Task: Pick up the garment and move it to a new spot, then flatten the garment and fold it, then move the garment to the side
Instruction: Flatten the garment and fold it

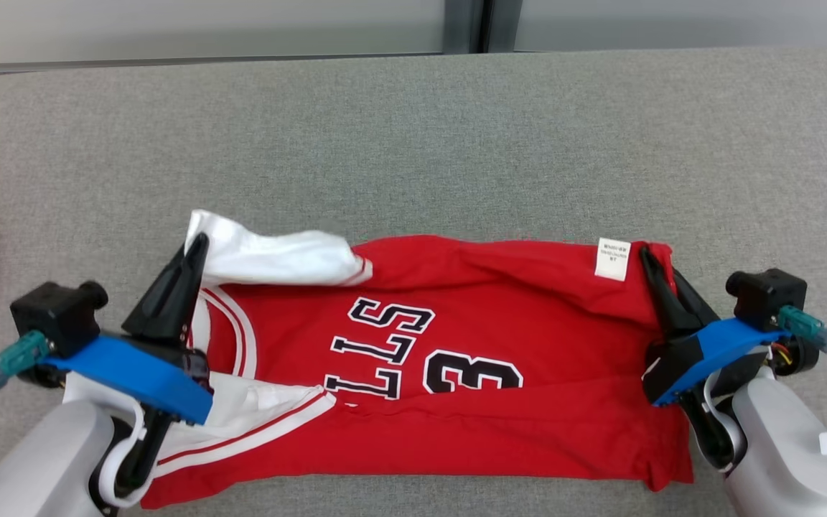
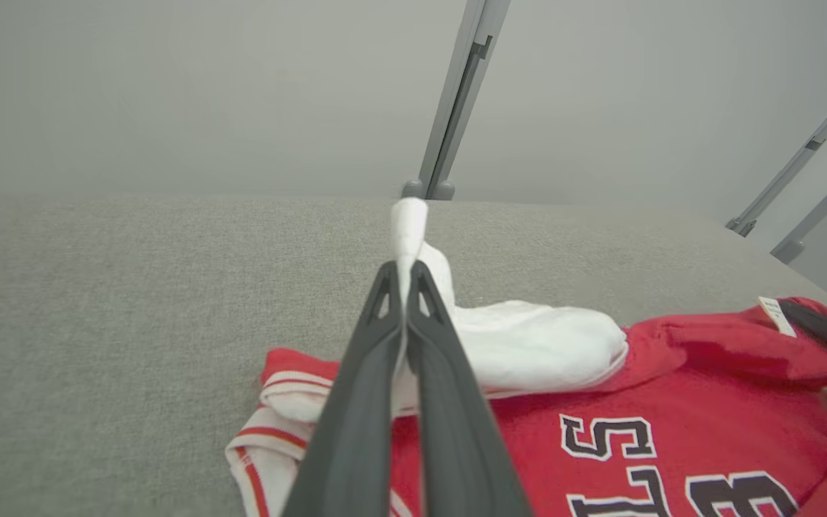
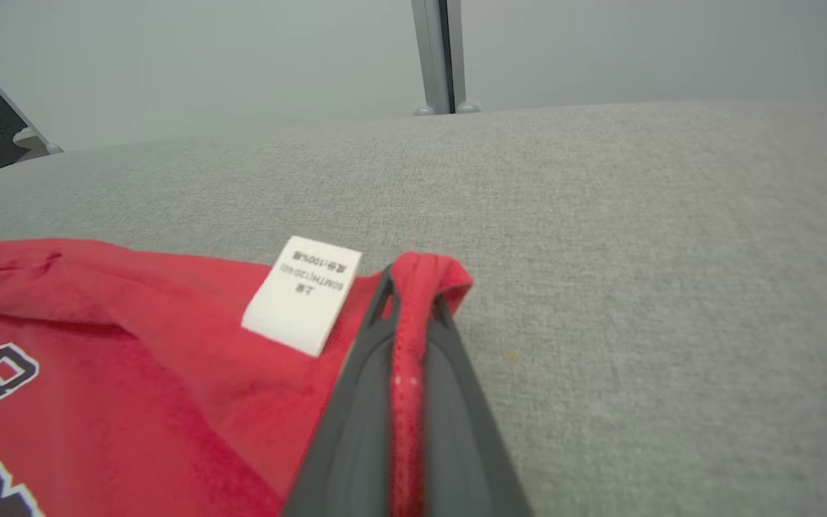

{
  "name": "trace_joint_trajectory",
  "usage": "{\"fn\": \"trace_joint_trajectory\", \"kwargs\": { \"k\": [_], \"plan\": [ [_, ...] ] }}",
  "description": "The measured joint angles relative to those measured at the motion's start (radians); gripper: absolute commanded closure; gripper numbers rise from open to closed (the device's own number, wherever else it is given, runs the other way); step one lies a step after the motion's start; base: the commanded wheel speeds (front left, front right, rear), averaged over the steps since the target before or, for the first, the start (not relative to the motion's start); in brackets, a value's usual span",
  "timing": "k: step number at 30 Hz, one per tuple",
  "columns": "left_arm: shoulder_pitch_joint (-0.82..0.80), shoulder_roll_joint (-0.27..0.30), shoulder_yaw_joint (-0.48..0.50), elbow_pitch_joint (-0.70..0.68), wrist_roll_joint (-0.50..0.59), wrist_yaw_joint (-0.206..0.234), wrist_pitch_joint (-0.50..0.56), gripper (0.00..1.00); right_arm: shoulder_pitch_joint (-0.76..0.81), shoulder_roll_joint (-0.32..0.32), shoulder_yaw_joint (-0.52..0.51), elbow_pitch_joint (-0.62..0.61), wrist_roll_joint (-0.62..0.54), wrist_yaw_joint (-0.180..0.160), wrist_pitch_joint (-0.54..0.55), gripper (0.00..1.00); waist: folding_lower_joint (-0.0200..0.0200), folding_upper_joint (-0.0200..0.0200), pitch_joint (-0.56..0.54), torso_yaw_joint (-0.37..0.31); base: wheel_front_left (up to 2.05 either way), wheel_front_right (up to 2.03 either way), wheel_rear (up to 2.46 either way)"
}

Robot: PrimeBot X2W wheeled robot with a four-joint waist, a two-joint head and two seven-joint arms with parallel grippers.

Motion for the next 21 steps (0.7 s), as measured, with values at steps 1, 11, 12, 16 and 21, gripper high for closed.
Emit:
{"fn": "trace_joint_trajectory", "kwargs": {
  "k": [1,11,12,16,21],
  "plan": [
    [0.017,-0.001,0.006,-0.004,0.0,0.001,0.0,1.0,0.01,0.001,-0.003,-0.003,0.001,0.0,-0.003,1.0,0.0,0.0,-0.002,0.002,0.0,0.0,0.0],
    [0.148,-0.046,0.065,0.007,0.037,0.001,0.0,1.0,0.115,0.011,-0.031,-0.089,0.028,0.0,-0.027,1.0,0.0,0.0,-0.024,0.007,0.0,0.0,0.0],
    [0.158,-0.052,0.067,0.013,0.043,0.002,0.0,1.0,0.131,0.012,-0.034,-0.1,0.028,0.0,-0.029,1.0,0.0,0.0,-0.028,0.008,0.0,0.0,0.0],
    [0.197,-0.079,0.085,0.04,0.06,0.0,0.0,1.0,0.197,0.022,-0.053,-0.147,0.032,0.0,-0.031,1.0,0.0001,0.0,-0.043,0.011,0.0,0.0,0.0],
    [0.241,-0.108,0.12,0.083,0.081,-0.016,0.0,1.0,0.274,0.039,-0.078,-0.191,0.034,0.0,-0.033,1.0,0.0001,0.0,-0.065,0.016,0.0,0.0,0.0]
  ]
}}
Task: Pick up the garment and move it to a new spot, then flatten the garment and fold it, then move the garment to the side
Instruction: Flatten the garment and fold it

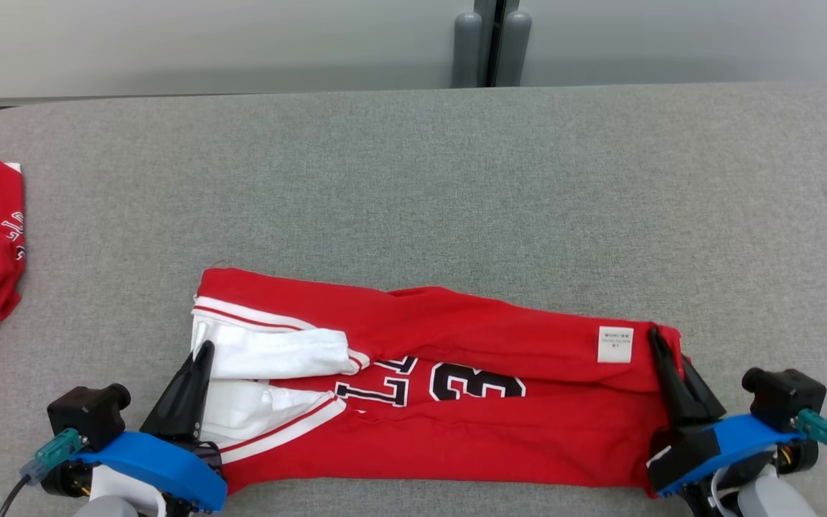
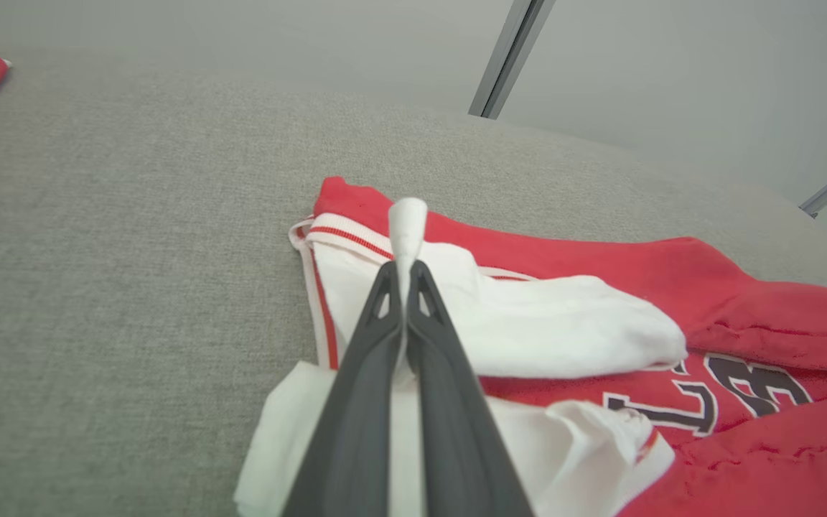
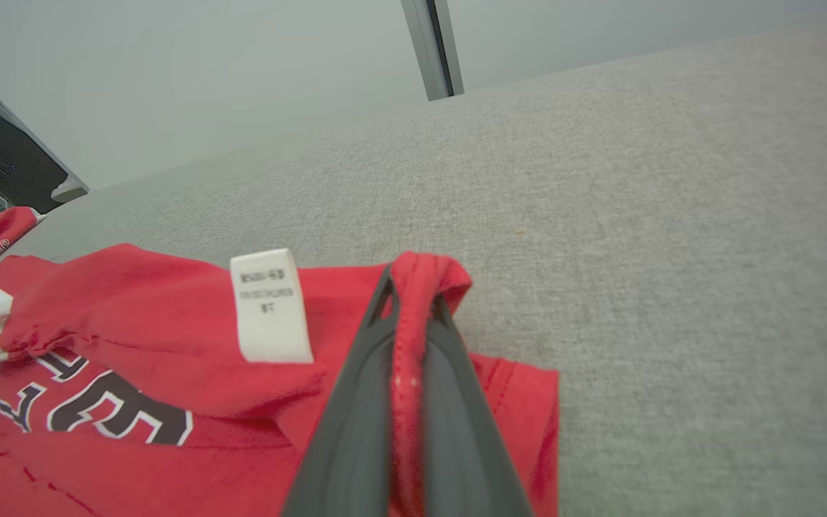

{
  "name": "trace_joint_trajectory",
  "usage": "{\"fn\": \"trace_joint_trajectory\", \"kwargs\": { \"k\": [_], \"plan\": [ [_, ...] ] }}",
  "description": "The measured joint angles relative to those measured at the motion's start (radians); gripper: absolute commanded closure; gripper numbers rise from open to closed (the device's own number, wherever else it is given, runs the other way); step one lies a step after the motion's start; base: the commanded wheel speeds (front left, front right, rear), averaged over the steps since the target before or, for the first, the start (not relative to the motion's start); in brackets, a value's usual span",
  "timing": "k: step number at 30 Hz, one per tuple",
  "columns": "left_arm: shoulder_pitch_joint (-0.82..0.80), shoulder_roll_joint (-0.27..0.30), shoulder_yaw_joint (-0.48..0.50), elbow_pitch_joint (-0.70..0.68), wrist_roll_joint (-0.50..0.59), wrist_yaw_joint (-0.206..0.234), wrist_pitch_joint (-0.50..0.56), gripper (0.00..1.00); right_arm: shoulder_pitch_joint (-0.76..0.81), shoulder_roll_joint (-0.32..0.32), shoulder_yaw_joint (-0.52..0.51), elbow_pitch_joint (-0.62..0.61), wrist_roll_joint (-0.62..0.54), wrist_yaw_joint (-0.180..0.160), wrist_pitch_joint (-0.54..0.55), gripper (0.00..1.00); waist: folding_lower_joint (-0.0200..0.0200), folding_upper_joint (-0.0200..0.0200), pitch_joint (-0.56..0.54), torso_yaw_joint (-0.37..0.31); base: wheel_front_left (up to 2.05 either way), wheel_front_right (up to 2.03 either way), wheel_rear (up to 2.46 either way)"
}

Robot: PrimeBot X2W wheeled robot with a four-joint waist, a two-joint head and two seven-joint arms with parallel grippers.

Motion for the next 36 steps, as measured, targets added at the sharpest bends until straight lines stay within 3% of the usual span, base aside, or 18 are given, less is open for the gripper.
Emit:
{"fn": "trace_joint_trajectory", "kwargs": {
  "k": [1,2,3,8,14,20,28,35,36],
  "plan": [
    [0.006,-0.01,0.01,0.008,0.007,0.001,0.0,0.64,0.012,0.004,-0.004,-0.004,0.002,0.0,0.0,0.78,0.0,0.0,-0.004,0.001,0.0,0.0,0.0],
    [0.011,-0.021,0.023,0.01,0.018,0.001,0.0,0.0,0.023,0.006,-0.007,-0.008,0.002,0.0,-0.001,0.49,0.0,0.0,-0.009,0.002,0.0,0.0,0.0],
    [0.013,-0.032,0.04,0.012,0.03,0.003,0.0,0.0,0.033,0.007,-0.013,-0.01,0.001,0.0,-0.001,0.0,0.0,0.0,-0.014,0.003,0.0,0.0,0.0],
    [0.051,-0.084,0.149,-0.007,0.132,0.003,0.0,0.0,0.082,0.019,-0.062,-0.059,-0.007,0.0,-0.001,0.0,-0.0001,0.0,-0.04,0.008,0.0,0.0,0.0],
    [0.116,-0.189,0.356,-0.1,0.319,0.01,0.0,0.0,0.119,0.021,-0.123,-0.109,-0.027,0.0,-0.001,0.0,-0.0001,0.0,-0.065,0.01,0.0,0.0,0.0],
    [0.159,-0.3,0.516,-0.181,0.524,0.006,0.0,0.0,0.1,0.025,-0.159,-0.052,-0.061,0.0,0.048,0.0,-0.0001,0.0,-0.072,0.019,0.0,0.0,0.0],
    [0.179,-0.382,0.622,-0.231,0.737,-0.009,0.0,0.0,0.084,0.075,-0.184,0.066,-0.071,0.0,0.124,0.0,0.0,0.0,-0.057,0.042,0.0,0.0,0.0],
    [0.187,-0.405,0.659,-0.229,0.792,-0.001,0.0,0.0,0.087,0.095,-0.171,0.099,-0.077,0.0,0.128,0.0,0.0,0.0,-0.048,0.043,0.0,0.0,0.0],
    [0.187,-0.407,0.663,-0.227,0.794,-0.002,0.0,0.0,0.088,0.097,-0.161,0.097,-0.076,-0.001,0.127,0.58,0.0,0.0,-0.047,0.042,0.0,0.0,0.0]
  ]
}}
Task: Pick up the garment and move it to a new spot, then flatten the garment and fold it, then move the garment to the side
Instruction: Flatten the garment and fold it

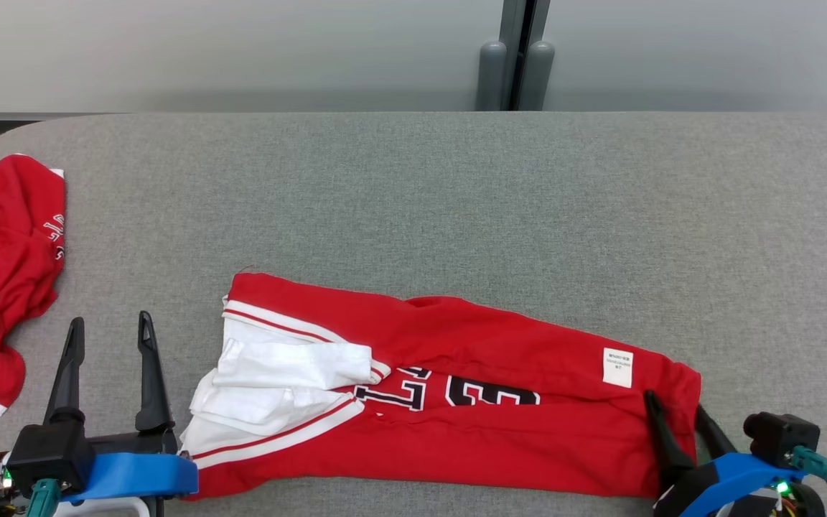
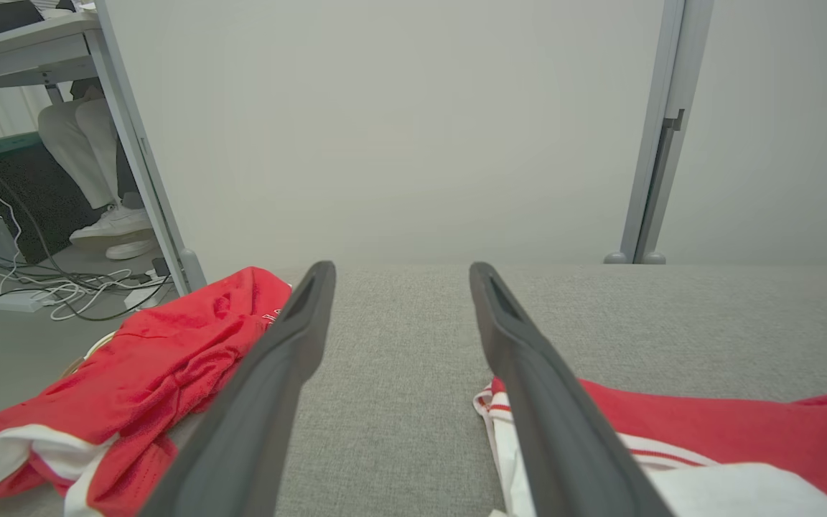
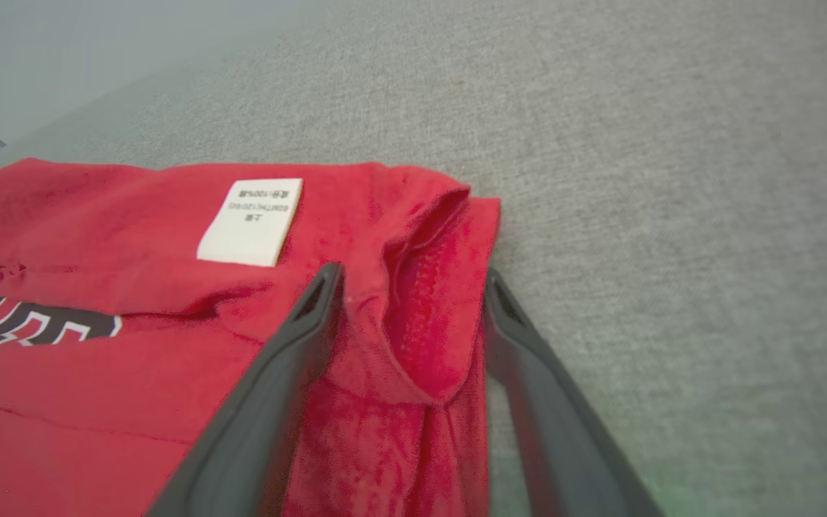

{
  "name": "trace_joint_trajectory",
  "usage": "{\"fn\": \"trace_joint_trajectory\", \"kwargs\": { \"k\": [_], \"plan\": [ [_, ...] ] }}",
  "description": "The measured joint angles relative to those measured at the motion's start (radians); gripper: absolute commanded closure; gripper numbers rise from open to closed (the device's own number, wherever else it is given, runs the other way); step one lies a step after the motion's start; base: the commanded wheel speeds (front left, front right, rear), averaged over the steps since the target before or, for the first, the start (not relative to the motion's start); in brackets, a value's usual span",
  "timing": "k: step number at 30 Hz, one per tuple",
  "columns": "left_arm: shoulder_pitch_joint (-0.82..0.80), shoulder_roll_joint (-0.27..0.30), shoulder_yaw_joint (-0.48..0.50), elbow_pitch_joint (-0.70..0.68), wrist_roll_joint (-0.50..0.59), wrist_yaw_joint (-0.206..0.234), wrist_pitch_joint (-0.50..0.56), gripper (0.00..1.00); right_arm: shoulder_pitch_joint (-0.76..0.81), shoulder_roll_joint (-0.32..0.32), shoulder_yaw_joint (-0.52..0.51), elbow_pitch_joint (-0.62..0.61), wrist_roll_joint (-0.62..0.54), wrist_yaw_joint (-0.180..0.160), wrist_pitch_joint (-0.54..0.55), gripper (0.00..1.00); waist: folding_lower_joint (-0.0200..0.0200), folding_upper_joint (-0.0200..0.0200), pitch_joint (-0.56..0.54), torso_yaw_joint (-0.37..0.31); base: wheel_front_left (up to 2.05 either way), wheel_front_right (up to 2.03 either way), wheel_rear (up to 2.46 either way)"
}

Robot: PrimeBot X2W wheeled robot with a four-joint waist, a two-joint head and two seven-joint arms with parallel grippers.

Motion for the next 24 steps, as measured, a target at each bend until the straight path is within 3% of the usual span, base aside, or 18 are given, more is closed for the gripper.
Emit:
{"fn": "trace_joint_trajectory", "kwargs": {
  "k": [1,2,8,18,24],
  "plan": [
    [0.0,-0.001,0.004,0.003,0.006,0.0,0.0,0.0,0.001,0.003,0.01,-0.004,0.007,-0.001,-0.003,0.92,0.0,0.0,0.0,-0.001,0.0,0.0,0.0],
    [0.0,-0.002,0.006,0.005,0.011,0.0,0.0,0.0,0.003,0.007,0.019,-0.008,0.009,-0.001,-0.005,1.0,0.0,0.0,0.0,-0.002,0.0,0.0,0.0],
    [0.005,-0.004,0.021,0.012,0.029,0.0,0.0,0.0,-0.004,0.001,0.02,-0.017,0.023,0.001,-0.023,1.0,0.0,0.0,-0.004,-0.017,0.0,0.0,0.0],
    [0.006,-0.009,0.029,0.017,0.038,-0.003,0.0,0.0,-0.091,-0.229,-0.186,0.023,0.026,0.001,0.021,1.0,0.0,0.0,-0.01,-0.035,0.0,0.0,0.0],
    [0.006,-0.01,0.031,0.018,0.038,-0.004,0.0,0.0,-0.117,-0.271,-0.169,0.016,0.016,0.001,0.061,1.0,0.0,0.0,-0.011,-0.036,0.0,0.0,0.0]
  ]
}}
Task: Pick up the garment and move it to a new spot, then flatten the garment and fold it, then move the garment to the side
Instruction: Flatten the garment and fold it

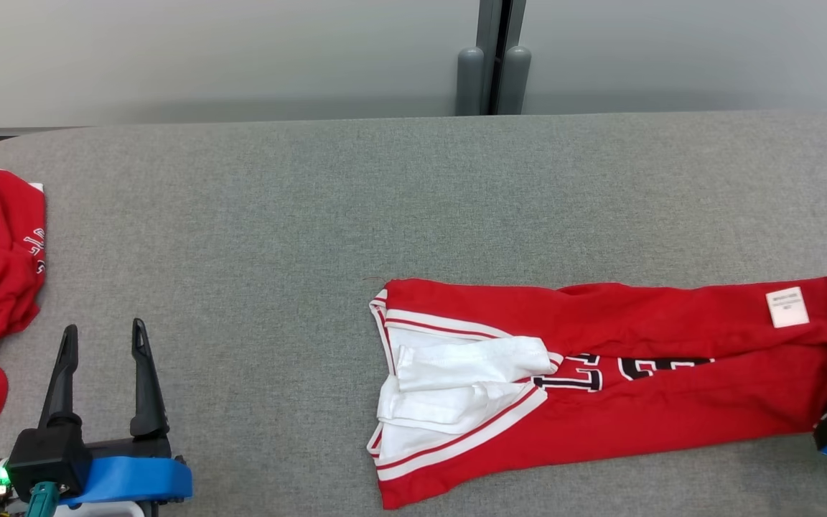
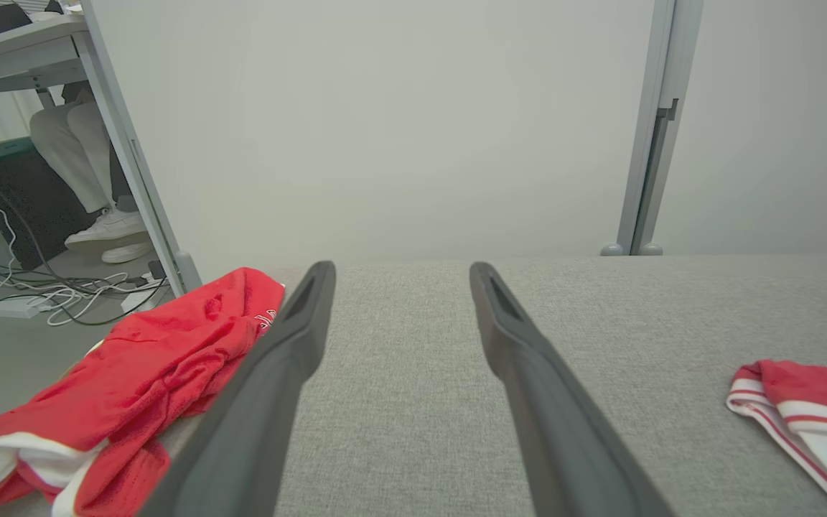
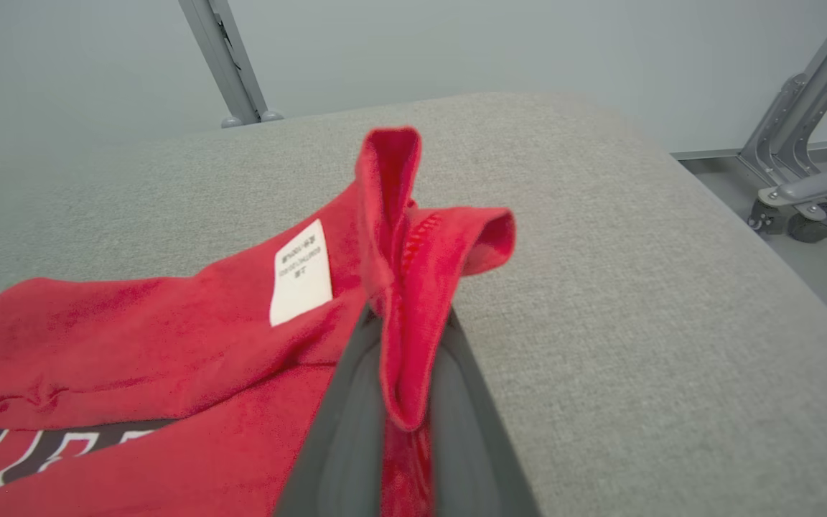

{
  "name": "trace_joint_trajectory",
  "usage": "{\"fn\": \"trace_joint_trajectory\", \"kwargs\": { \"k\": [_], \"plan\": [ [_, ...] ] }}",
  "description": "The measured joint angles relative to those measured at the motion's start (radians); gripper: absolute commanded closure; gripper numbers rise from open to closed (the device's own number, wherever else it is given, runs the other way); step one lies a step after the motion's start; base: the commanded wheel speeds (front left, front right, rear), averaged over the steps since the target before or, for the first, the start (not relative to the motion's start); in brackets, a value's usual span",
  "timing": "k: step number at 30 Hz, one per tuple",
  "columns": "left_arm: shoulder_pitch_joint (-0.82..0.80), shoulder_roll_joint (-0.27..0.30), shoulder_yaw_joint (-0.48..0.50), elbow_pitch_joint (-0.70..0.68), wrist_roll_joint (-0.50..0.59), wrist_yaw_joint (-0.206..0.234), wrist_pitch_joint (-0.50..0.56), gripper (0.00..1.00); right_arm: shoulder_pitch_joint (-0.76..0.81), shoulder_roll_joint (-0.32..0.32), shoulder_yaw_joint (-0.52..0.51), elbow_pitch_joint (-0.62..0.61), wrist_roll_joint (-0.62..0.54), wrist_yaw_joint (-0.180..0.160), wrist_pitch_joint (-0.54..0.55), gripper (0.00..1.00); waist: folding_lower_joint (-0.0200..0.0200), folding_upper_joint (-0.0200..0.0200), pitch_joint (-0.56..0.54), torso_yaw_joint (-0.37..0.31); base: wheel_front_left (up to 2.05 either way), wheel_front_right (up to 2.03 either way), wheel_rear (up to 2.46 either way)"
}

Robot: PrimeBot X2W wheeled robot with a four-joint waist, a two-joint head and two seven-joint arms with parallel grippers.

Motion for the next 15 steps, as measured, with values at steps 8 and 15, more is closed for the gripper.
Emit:
{"fn": "trace_joint_trajectory", "kwargs": {
  "k": [8,15],
  "plan": [
    [0.006,-0.004,0.002,0.003,0.0,0.0,0.0,0.0,0.031,0.084,0.09,-0.143,0.027,0.0,0.038,1.0,0.0,0.0,-0.015,-0.001,0.0,0.0,0.0],
    [0.013,-0.008,0.003,0.012,0.0,0.0,0.0,0.0,0.069,0.159,0.219,-0.299,0.045,0.0,0.103,1.0,0.0,0.0,-0.026,-0.007,0.0,0.0,0.0]
  ]
}}
